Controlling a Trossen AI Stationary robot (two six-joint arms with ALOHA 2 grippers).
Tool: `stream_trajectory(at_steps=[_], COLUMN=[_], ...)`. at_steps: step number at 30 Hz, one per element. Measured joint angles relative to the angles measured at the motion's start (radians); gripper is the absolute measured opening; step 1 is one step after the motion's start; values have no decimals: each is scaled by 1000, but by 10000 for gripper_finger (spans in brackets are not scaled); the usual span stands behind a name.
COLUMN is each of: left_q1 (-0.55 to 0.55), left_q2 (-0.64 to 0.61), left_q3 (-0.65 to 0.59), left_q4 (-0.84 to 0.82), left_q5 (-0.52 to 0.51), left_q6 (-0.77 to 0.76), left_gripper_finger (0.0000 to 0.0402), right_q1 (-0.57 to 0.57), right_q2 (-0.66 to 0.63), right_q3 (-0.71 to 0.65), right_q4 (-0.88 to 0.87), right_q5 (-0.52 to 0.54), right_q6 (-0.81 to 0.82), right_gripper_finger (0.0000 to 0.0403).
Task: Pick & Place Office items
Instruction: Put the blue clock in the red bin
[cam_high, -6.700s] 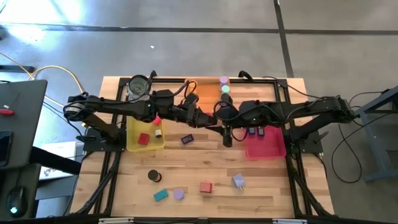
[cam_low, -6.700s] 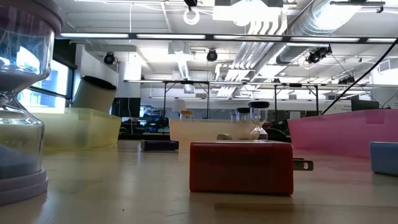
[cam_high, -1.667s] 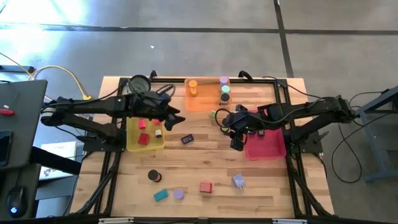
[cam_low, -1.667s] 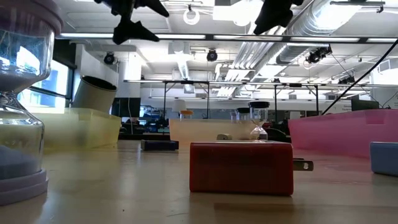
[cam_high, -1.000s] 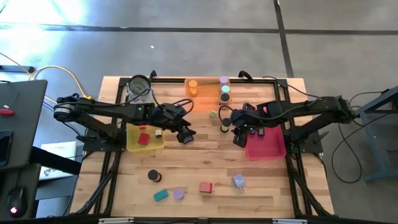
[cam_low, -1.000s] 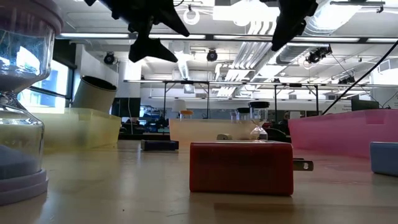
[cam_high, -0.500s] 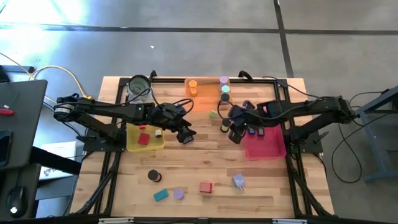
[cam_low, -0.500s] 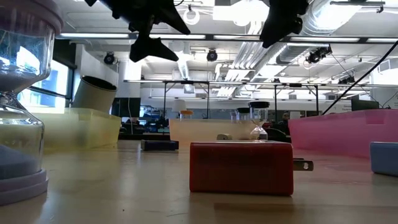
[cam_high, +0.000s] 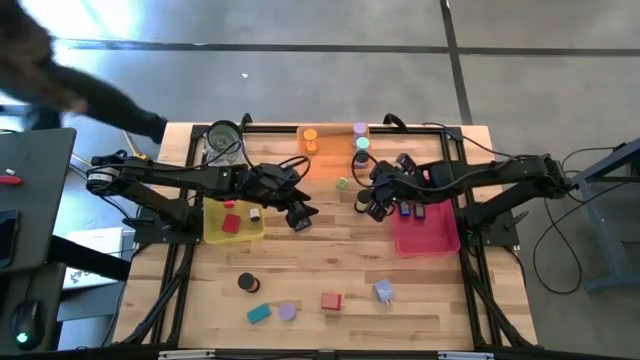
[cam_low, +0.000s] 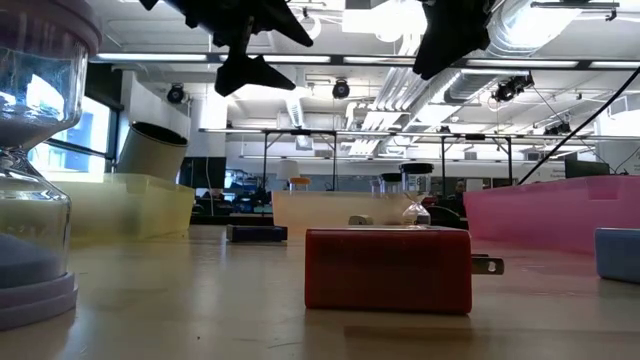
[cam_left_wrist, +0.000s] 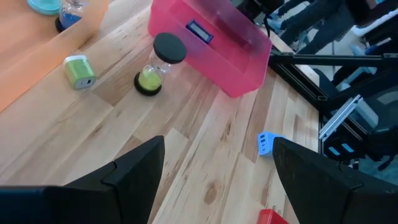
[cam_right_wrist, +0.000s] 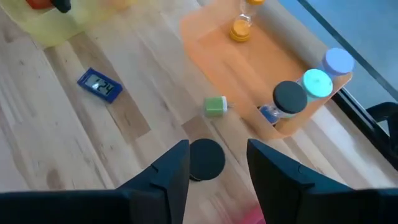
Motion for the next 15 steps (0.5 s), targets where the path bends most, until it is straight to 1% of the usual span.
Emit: stream_trajectory(at_steps=[6, 9, 12, 15], left_q1=[0, 0, 0, 0], left_q2=[0, 0, 0, 0], left_q3=[0, 0, 0, 0], left_q4=[-2, -2, -2, -2], left_q5=[0, 0, 0, -1], left_q6=[0, 0, 1, 1], left_gripper_finger=[291, 291, 291, 291], right_q1=[-12, -30, -49, -59], right_q2=[0, 0, 0, 0], right_q3=[0, 0, 0, 0], right_q4=[-3, -5, -5, -5], right_q5=[-8, -47, -104, -113], right_q6=[-2, -17, -35, -35], right_gripper_finger=[148, 155, 172, 202])
